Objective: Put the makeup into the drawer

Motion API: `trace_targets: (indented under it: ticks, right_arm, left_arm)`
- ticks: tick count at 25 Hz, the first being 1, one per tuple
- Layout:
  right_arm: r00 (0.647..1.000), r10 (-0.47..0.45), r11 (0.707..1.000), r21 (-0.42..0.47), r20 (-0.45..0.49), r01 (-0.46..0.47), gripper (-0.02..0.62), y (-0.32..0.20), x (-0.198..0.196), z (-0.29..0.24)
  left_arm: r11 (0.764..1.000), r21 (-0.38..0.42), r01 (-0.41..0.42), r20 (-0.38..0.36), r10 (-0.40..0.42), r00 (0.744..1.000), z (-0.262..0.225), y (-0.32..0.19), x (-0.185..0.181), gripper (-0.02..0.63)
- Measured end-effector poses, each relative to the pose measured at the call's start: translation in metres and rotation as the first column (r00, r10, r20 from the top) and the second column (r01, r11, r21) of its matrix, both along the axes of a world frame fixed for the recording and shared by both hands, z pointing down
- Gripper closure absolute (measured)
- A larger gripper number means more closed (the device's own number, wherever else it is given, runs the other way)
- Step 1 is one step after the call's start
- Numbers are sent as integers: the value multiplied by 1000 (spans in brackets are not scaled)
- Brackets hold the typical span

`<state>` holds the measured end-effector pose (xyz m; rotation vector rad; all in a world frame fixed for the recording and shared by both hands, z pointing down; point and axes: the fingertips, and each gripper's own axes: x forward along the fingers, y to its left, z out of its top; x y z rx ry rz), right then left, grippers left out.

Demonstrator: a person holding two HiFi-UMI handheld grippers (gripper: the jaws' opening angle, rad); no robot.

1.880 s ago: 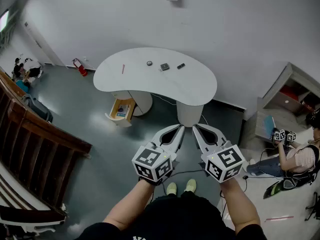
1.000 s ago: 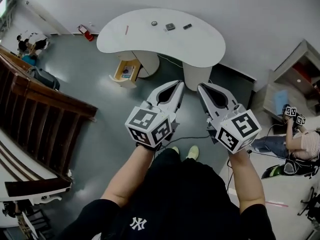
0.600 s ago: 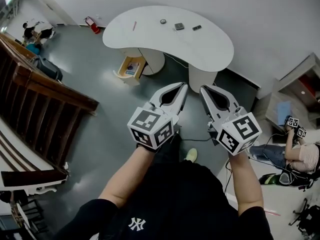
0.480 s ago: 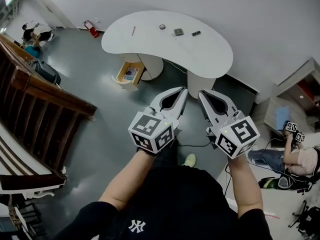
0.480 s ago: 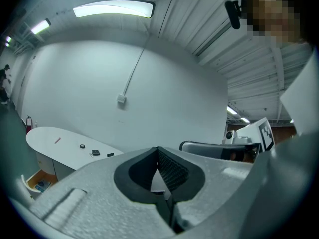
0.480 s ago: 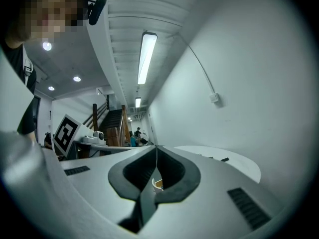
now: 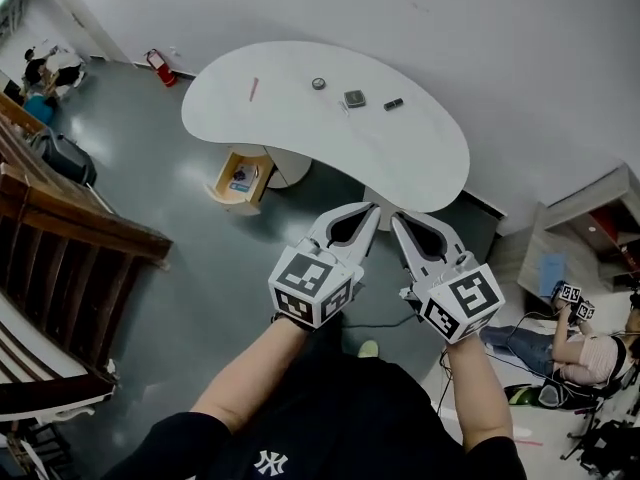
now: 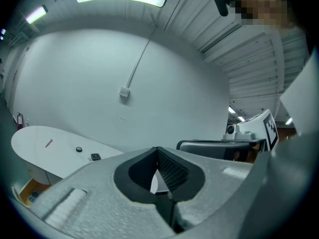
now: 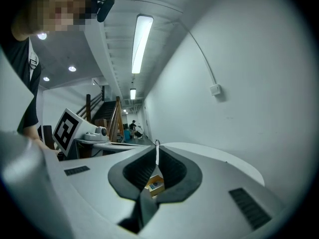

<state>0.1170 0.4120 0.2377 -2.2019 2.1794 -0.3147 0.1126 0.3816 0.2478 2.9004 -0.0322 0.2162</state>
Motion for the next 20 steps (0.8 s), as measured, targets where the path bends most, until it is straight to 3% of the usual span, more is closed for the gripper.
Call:
trace_targets:
  ticks: [8, 13, 20]
  right_arm:
    - [997, 77, 996, -49, -24, -79, 577, -92, 48, 13]
    - [989, 130, 985, -103, -68, -137, 577, -124, 75, 23]
    - [984, 114, 974, -180, -135, -138, 575, -150, 108, 48]
  left_arm:
    - [998, -10, -56, 21, 56, 998, 15, -95, 47, 597]
    - [995, -20, -100, 31, 101, 994, 25, -125, 71, 597]
    - [993, -42, -108, 46, 110, 993, 43, -149, 106, 597]
